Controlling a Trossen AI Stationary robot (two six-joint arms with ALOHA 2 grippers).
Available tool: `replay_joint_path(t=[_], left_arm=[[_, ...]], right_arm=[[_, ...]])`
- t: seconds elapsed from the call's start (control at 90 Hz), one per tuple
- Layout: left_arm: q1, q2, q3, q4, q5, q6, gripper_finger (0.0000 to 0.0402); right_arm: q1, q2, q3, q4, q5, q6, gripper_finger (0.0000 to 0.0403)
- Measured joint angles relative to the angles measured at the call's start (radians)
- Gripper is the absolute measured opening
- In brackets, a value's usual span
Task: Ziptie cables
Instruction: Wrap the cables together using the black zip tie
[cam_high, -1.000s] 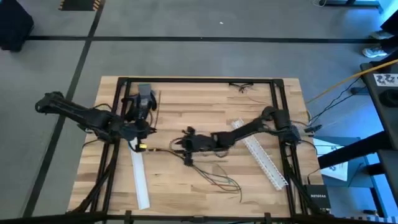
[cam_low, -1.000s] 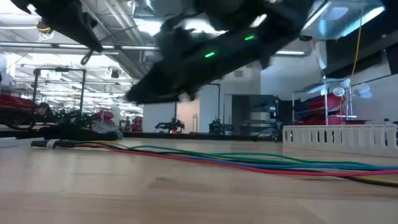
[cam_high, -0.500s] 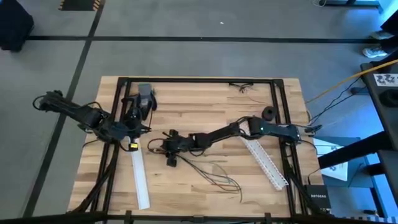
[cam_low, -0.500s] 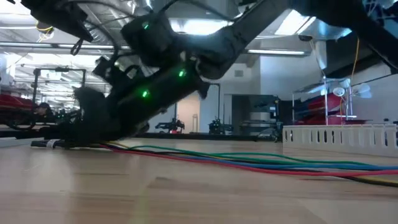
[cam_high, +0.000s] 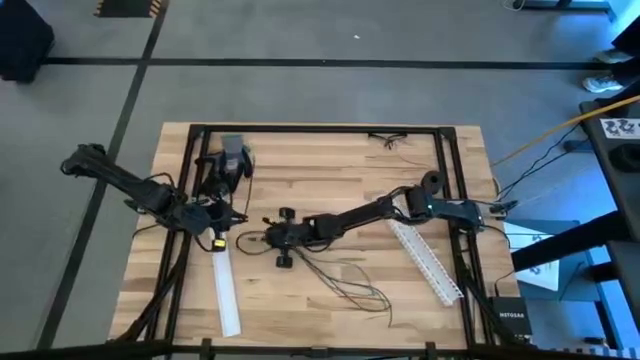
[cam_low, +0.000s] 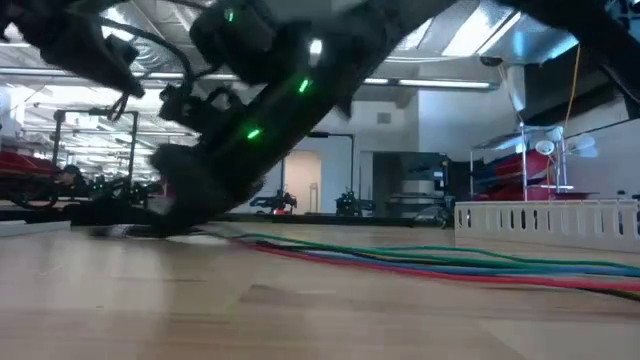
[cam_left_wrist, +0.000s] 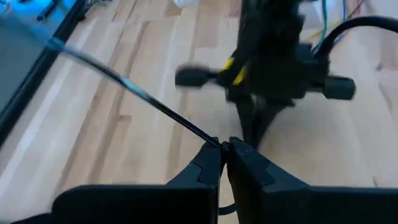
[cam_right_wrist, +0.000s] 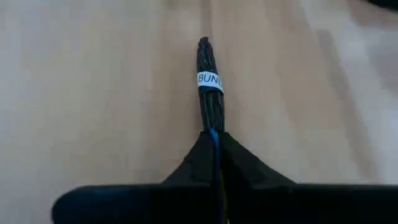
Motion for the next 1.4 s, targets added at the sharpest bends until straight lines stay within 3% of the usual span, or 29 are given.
replay_joint_path(t=[0.111, 0.267, 0.511, 0.7, 0.889, 1.256, 1.4], left_arm=[[0.000, 0.001, -0.078, 0.135, 0.010, 0.002, 0.0014], [0.002, 0.000, -0.153, 0.325, 0.025, 0.010, 0.0014], [0.000, 0.000, -0.184, 0.423, 0.045, -0.032, 0.0014], [0.000, 0.000, -0.187, 0.461, 0.064, -0.024, 0.0014], [0.000, 0.000, -0.187, 0.470, 0.088, -0.027, 0.0014], [0.000, 0.000, -0.187, 0.501, 0.090, 0.010, 0.0014], [0.000, 0.000, -0.187, 0.490, 0.089, 0.014, 0.0014]], right_arm=[[0.028, -0.084, 0.002, -0.130, 0.082, -0.002, 0.0004], [0.068, -0.160, -0.054, -0.154, 0.147, 0.016, 0.0002], [0.113, -0.254, -0.153, -0.029, 0.248, 0.062, 0.0001], [0.114, -0.249, -0.175, 0.118, 0.245, 0.030, 0.0001], [0.107, -0.245, -0.177, 0.132, 0.264, 0.002, 0.0000], [0.100, -0.246, -0.176, 0.218, 0.191, -0.019, 0.0000], [0.101, -0.246, -0.175, 0.172, 0.203, -0.015, 0.0000]])
